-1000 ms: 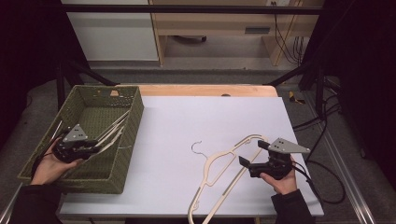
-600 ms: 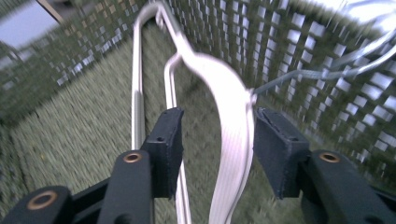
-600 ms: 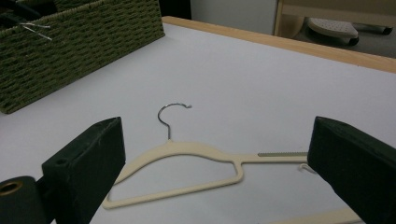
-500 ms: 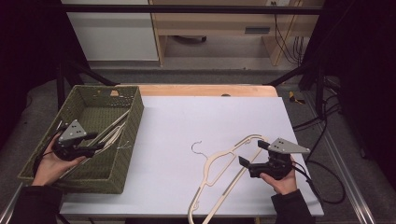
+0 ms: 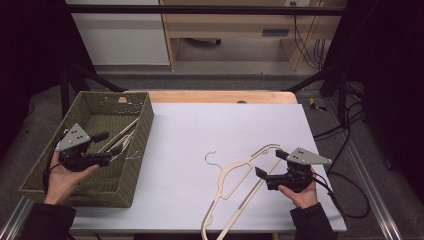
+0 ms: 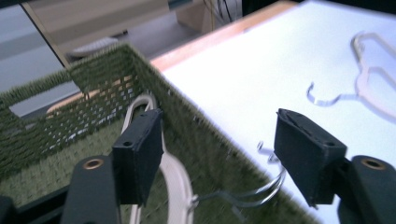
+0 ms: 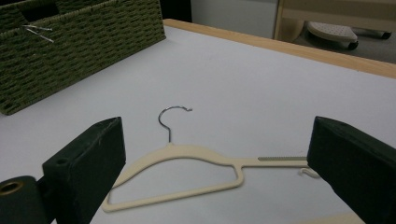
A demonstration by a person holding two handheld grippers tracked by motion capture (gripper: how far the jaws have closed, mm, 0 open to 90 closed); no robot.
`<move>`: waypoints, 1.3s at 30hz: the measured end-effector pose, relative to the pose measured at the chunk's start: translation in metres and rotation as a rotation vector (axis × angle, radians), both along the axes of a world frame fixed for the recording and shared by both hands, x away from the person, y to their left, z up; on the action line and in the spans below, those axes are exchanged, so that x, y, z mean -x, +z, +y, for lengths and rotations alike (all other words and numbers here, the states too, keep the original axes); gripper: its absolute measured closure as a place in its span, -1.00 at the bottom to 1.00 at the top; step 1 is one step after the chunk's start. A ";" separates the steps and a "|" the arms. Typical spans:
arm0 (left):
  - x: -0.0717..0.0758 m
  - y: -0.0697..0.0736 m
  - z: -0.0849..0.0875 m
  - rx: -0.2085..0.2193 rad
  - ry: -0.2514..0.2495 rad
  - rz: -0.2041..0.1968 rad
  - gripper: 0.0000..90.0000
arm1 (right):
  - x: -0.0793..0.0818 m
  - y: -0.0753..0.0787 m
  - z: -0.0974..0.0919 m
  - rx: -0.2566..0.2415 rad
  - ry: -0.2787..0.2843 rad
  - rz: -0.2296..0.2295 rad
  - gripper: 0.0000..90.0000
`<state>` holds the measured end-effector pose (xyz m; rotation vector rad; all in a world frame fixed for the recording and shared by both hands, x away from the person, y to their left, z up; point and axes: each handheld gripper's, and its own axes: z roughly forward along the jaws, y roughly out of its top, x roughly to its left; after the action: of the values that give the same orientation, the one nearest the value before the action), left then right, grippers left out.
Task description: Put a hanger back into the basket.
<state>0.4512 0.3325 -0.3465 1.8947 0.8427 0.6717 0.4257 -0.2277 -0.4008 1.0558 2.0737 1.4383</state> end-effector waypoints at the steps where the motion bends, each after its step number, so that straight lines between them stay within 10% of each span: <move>1: 0.002 0.001 -0.002 0.019 0.001 -0.006 -0.38 | 0.000 0.000 0.000 0.001 0.001 -0.002 -0.89; 22: 0.024 0.013 -0.080 0.172 -0.022 -0.118 -0.64 | -0.007 0.003 0.014 0.015 0.027 -0.015 -0.89; 39: 0.041 -0.039 -0.144 0.160 -0.129 0.049 -0.79 | -0.011 0.005 0.026 0.021 0.042 -0.013 -0.89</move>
<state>0.4104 0.1881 -0.3851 1.8093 0.7738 0.4667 0.4368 -0.2013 -0.3959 0.9975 2.1085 1.4368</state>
